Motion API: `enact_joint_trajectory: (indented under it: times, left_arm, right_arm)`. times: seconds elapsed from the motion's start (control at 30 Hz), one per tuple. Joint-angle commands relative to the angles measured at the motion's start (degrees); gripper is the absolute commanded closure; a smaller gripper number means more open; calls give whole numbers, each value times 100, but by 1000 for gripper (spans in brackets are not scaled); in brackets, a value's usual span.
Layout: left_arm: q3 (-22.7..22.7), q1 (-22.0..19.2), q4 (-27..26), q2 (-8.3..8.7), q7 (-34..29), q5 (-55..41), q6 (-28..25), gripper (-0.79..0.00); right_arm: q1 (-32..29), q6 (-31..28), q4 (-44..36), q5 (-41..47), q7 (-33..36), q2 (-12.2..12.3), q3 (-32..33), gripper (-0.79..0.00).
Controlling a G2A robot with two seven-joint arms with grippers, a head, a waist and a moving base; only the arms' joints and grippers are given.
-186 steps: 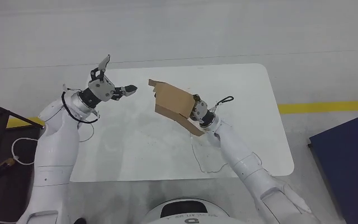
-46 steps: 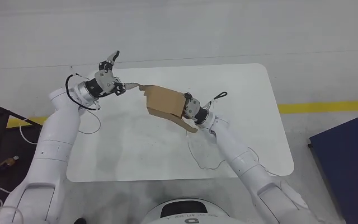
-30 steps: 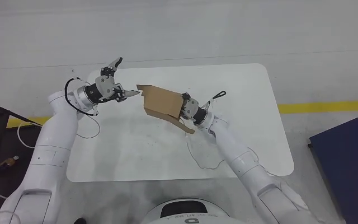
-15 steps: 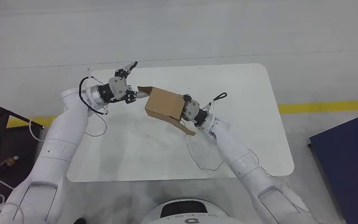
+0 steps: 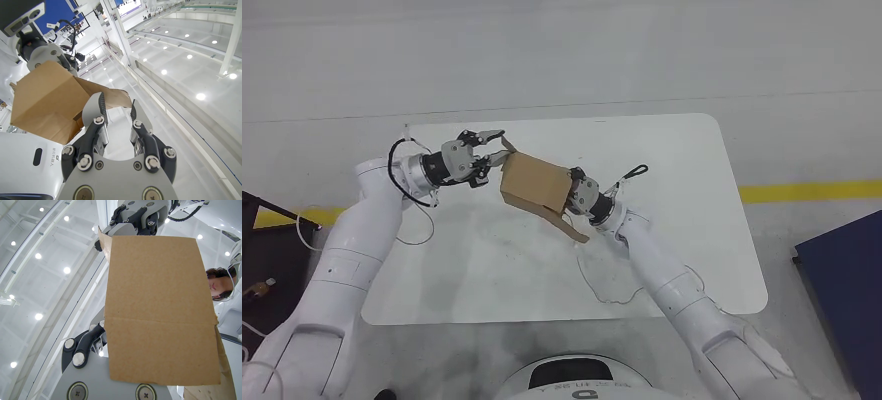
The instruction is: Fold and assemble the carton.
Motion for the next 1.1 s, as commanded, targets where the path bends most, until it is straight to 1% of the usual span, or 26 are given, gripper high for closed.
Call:
enact_joint_trajectory:
  times: [0.0, 0.27, 0.47, 0.5, 0.6, 0.67, 0.7, 0.93, 1.07]
  left_arm:
    - [37, 3, -24, 22, -13, -13, -13, -280]
    - [142, -27, 23, 113, -59, -97, -58, -262]
    - [123, -57, 114, 200, -109, -159, -109, -277]
    - [132, -57, 104, 213, -107, -172, -107, -283]
    - [183, -57, 41, 256, -88, -216, -87, -354]
    - [229, -58, 6, 285, -69, -259, -69, -388]
    - [258, -58, -7, 301, -51, -272, -50, -391]
    - [431, -103, -28, 409, -56, -330, -55, -336]
    - [539, -137, -46, 462, -97, -343, -96, -286]
  right_arm:
    - [5, 4, 16, 7, 3, -3, 0, 0]
    - [19, 8, 51, 8, 22, -8, 8, 0]
    - [12, 4, 48, 2, 19, -7, 26, 0]
    - [14, 10, 46, -3, 16, -6, 27, 0]
    - [24, 11, 24, -18, 6, -7, 26, 0]
    - [28, 6, 15, -31, -11, -9, 24, 0]
    - [30, 6, 5, -30, -9, -10, 23, 0]
    - [30, 2, -3, -37, -24, -12, 27, 0]
    - [25, -10, -7, -23, -30, -16, 30, 0]
